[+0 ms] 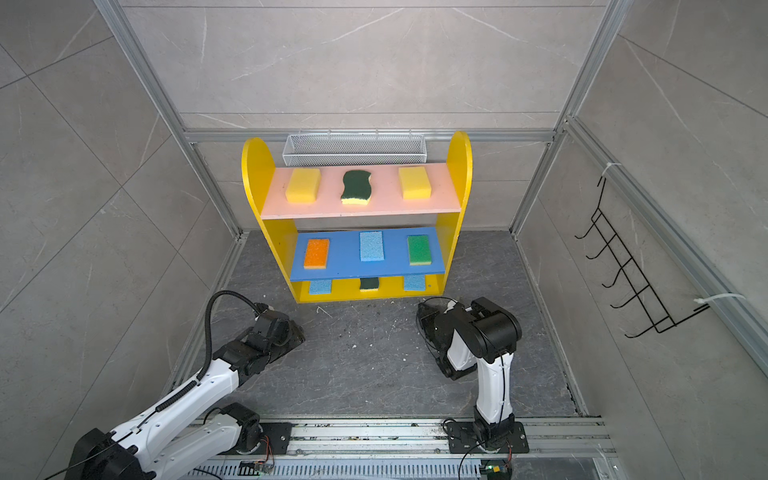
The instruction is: Place and organize the cleaning sponges onto the shelf
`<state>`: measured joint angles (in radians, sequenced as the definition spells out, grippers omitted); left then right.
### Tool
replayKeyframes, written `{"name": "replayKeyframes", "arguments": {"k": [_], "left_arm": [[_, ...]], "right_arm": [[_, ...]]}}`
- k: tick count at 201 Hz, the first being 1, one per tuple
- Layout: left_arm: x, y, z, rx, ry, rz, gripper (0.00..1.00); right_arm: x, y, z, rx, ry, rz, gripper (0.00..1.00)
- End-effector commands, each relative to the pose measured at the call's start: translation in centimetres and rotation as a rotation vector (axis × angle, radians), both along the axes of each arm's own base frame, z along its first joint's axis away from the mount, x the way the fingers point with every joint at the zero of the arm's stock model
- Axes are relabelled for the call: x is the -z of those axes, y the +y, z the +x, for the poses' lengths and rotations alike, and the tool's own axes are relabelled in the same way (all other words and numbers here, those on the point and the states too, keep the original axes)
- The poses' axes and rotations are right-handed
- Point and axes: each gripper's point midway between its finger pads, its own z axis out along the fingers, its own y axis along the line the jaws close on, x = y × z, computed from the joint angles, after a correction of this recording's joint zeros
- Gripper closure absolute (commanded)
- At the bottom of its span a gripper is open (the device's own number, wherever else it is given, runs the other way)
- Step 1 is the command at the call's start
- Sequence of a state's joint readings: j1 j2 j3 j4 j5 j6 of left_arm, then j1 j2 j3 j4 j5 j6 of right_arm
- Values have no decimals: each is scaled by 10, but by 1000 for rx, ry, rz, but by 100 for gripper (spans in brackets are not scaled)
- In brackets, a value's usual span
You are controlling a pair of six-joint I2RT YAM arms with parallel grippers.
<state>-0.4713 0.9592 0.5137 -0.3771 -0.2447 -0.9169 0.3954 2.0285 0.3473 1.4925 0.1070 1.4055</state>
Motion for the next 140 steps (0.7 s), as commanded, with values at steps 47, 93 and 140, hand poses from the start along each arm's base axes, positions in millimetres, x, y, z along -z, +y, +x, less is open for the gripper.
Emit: {"name": "replayKeyframes", "arguments": {"k": [47, 93, 140], "left_arm": [[1, -1, 10, -33, -26, -12, 36], [4, 2, 7, -63, -27, -22, 36], [9, 9, -1, -104, -45, -47, 36]], "right_arm": [[34, -14, 14, 125, 93, -30, 100], [36, -8, 20, 95, 132, -33, 100], [24, -8, 22, 70, 169, -119, 100]]}}
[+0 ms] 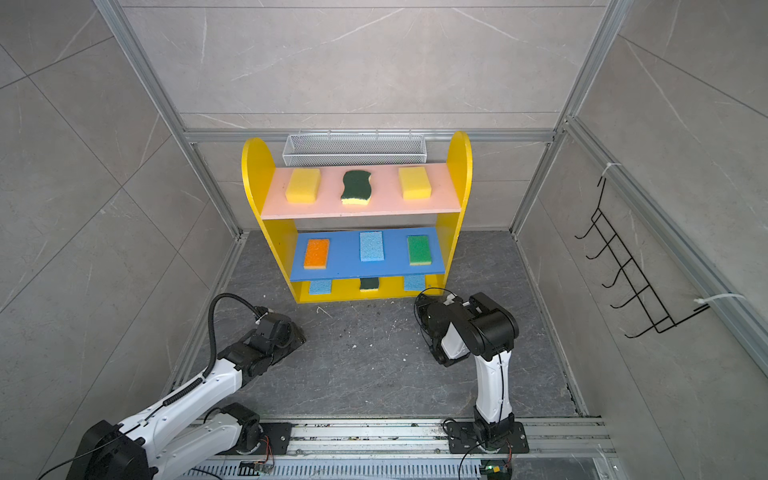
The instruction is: Place and organize the cleaning sponges onto the shelf
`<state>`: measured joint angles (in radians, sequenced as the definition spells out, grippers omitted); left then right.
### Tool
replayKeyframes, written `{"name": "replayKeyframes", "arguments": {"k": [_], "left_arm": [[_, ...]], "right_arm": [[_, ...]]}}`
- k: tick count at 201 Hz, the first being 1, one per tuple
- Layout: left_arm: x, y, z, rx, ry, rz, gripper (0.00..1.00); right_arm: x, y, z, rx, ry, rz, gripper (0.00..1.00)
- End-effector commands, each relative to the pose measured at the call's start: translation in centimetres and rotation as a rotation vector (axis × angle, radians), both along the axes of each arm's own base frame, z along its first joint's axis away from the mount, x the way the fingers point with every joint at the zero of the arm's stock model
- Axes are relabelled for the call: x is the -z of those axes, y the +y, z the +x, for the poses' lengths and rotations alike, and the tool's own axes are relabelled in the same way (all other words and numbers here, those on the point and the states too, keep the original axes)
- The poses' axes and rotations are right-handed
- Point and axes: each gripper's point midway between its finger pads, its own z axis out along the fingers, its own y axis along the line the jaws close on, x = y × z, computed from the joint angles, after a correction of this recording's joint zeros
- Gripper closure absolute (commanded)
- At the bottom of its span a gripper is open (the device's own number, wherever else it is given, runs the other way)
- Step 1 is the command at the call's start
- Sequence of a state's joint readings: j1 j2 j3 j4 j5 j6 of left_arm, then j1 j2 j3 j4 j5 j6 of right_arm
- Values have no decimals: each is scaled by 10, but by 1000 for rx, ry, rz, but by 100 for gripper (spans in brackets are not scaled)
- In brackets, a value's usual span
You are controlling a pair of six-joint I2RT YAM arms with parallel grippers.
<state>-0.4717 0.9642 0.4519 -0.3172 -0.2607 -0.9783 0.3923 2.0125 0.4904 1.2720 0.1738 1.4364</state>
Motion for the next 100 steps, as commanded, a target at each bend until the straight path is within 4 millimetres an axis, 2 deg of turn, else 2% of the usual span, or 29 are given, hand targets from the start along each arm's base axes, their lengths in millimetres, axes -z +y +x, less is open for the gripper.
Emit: {"name": "replayKeyframes", "arguments": {"k": [1, 20, 57, 100], "left_arm": [[-8, 5, 2, -48, -50, -22, 36], [-9, 7, 0, -56, -61, -25, 36], [-13, 8, -1, -48, -74, -20, 36], [-5, 5, 2, -42, -82, -29, 36]], "right_arm": [[19, -8, -10, -6, 116, -102, 100], [17, -14, -11, 19, 116, -106, 100], [27, -17, -15, 38, 123, -96, 100], [40, -19, -15, 57, 96, -71, 100]]}}
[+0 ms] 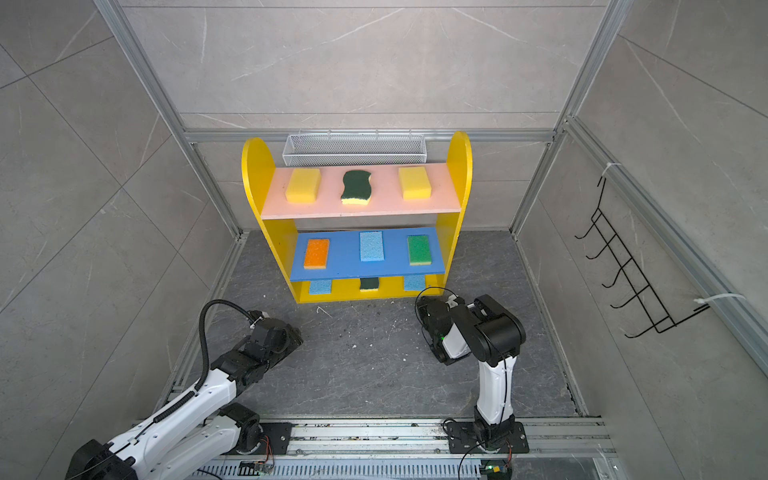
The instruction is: Place and organize the cleaning sponges onto the shelf
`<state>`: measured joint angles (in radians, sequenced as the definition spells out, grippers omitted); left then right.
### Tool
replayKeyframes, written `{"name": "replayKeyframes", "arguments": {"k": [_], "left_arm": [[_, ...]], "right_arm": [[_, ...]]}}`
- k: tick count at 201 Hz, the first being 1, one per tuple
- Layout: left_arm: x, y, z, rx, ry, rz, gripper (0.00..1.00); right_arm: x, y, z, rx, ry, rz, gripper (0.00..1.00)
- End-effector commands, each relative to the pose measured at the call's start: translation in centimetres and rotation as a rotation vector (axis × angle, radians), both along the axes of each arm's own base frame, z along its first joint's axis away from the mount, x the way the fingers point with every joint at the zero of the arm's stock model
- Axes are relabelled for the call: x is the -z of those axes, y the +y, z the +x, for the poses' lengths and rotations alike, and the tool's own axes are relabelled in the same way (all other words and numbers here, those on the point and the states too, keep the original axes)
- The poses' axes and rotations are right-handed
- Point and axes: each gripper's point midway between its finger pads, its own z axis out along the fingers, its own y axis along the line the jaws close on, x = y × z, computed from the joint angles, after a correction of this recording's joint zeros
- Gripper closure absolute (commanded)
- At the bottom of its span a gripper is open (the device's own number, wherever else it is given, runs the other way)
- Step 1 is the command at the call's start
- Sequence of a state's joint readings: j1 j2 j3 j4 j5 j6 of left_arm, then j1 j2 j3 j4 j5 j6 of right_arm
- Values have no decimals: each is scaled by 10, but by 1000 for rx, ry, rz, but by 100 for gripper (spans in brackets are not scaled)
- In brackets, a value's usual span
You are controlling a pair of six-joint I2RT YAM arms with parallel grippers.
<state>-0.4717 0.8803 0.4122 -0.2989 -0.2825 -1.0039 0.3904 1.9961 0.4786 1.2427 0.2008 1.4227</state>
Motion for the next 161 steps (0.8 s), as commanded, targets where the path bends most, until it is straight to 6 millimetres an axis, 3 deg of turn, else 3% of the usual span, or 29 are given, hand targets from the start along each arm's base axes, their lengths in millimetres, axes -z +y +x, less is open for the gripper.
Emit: {"name": "replayKeyframes", "arguments": {"k": [1, 57, 161], "left_arm": [[3, 0, 4, -9, -20, 0, 36], [17, -8, 11, 9, -2, -6, 36], [12, -11, 15, 23, -24, -15, 36]], "right_arm": [[37, -12, -12, 34, 78, -38, 100], [46, -12, -12, 37, 86, -49, 100], [45, -9, -1, 52, 128, -62, 100]]}}
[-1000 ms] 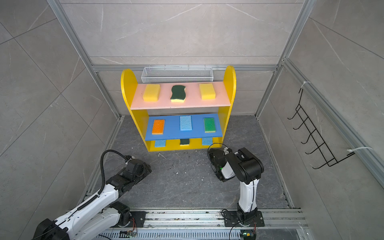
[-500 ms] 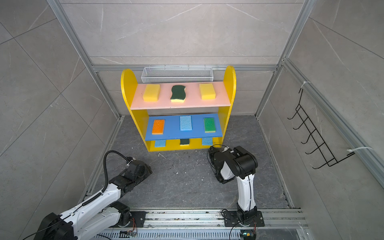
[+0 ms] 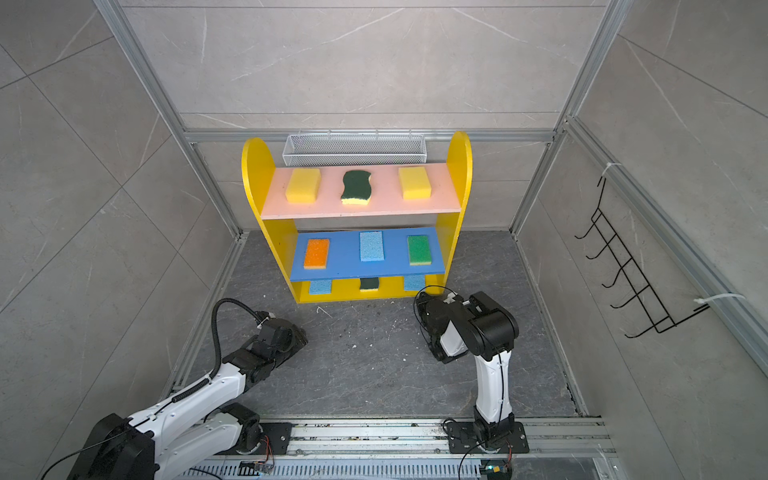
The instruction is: Place and organize the cleaning sponges onto the shelf
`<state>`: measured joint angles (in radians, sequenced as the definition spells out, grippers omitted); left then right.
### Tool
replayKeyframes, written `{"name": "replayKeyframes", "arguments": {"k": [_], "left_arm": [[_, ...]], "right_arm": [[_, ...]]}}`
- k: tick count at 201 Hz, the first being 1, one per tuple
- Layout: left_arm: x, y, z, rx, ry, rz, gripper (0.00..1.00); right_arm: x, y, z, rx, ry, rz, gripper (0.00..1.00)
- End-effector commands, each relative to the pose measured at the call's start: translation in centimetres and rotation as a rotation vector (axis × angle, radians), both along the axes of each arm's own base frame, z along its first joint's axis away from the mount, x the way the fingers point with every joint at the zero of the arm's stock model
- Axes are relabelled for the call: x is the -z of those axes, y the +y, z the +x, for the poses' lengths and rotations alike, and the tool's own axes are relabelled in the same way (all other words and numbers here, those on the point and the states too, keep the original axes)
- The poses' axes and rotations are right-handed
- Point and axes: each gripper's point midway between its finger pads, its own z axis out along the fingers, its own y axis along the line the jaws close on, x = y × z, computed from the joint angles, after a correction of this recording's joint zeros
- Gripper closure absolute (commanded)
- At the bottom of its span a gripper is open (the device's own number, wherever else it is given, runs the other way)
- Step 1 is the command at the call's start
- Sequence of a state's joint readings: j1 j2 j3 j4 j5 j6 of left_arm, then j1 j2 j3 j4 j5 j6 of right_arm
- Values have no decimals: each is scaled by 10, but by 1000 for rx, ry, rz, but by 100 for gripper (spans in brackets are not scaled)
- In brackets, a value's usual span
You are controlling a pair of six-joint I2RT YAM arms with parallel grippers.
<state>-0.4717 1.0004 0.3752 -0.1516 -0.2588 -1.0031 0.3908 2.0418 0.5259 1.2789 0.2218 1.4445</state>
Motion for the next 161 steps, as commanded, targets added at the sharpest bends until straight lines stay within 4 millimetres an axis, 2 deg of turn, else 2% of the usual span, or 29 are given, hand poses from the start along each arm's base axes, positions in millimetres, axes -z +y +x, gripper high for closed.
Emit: {"name": "replayKeyframes", "arguments": {"k": [1, 161], "left_arm": [[-9, -2, 6, 6, -42, -5, 36], [-1, -6, 13, 1, -24, -5, 35]], "right_arm": [[49, -11, -15, 25, 163, -87, 100], [56, -17, -1, 77, 180, -78, 100]]}}
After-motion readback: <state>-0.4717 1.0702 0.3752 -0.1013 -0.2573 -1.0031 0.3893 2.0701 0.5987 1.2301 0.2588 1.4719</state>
